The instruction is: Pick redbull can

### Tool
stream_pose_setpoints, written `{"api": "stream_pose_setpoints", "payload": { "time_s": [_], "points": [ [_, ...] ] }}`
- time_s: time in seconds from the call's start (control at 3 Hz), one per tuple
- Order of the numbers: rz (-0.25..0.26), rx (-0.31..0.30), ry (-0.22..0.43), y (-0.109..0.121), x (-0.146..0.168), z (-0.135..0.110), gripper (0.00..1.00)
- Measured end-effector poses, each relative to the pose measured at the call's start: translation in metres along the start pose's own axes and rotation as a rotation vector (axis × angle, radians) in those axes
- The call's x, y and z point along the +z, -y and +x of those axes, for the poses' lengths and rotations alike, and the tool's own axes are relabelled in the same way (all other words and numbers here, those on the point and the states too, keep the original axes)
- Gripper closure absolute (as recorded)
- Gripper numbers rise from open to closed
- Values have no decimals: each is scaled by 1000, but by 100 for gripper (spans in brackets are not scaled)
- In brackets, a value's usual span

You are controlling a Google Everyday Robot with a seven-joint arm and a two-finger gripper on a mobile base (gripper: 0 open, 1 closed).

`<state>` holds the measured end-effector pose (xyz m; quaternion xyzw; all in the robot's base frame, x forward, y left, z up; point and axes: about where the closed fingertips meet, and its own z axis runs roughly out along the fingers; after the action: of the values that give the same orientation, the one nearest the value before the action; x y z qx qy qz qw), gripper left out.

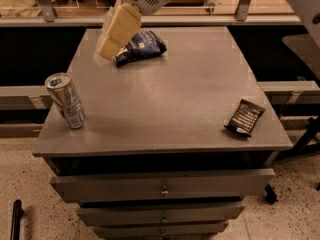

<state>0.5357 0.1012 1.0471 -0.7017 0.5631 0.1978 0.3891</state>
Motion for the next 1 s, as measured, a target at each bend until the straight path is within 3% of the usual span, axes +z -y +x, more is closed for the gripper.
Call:
{"api": "stream_pose_setpoints", "payload": {
  "time_s": [0.33,0.67,1.0],
  "points": [
    [-27,133,109,-12,24,18,0],
    [-4,154,211,-9,48,22,0],
    [7,142,254,-7,74,25,0]
  ]
}}
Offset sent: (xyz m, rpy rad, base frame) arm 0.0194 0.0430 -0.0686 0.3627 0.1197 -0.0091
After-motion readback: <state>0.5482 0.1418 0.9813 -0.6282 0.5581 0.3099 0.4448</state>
